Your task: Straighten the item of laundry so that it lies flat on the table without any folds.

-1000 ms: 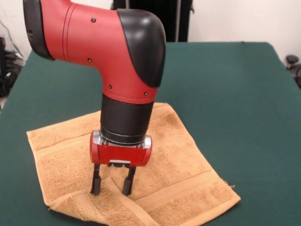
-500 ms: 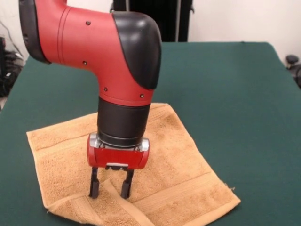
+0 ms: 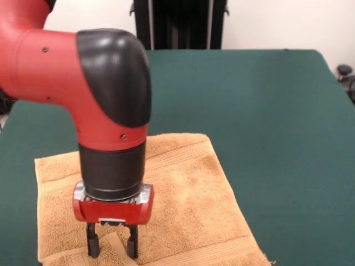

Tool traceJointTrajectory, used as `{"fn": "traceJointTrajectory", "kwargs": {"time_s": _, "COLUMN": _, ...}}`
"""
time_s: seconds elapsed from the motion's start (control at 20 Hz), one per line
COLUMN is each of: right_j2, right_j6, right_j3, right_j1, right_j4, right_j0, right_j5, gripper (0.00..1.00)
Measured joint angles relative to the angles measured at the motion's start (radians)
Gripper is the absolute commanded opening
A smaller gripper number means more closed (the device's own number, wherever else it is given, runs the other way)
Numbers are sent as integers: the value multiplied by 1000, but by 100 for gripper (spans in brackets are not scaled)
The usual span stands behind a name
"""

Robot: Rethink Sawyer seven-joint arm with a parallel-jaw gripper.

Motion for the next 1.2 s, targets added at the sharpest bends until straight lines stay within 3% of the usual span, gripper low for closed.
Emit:
{"fn": "traceJointTrajectory", "kwargs": {"time_s": 0.35, "right_j2": 62, "right_j6": 0, "right_j3": -118, "right_j1": 45, "right_j4": 4, "right_j0": -23, "right_j5": 150, "gripper": 100}}
{"fn": "traceJointTrajectory", "kwargs": {"time_s": 0.8, "right_j2": 84, "right_j6": 0, "right_j3": -194, "right_j1": 77, "right_j4": 4, "right_j0": -25, "right_j5": 221, "gripper": 100}}
{"fn": "traceJointTrajectory", "kwargs": {"time_s": 1.2, "right_j2": 84, "right_j6": 0, "right_j3": -200, "right_j1": 78, "right_j4": 0, "right_j0": -23, "right_j5": 225, "gripper": 100}}
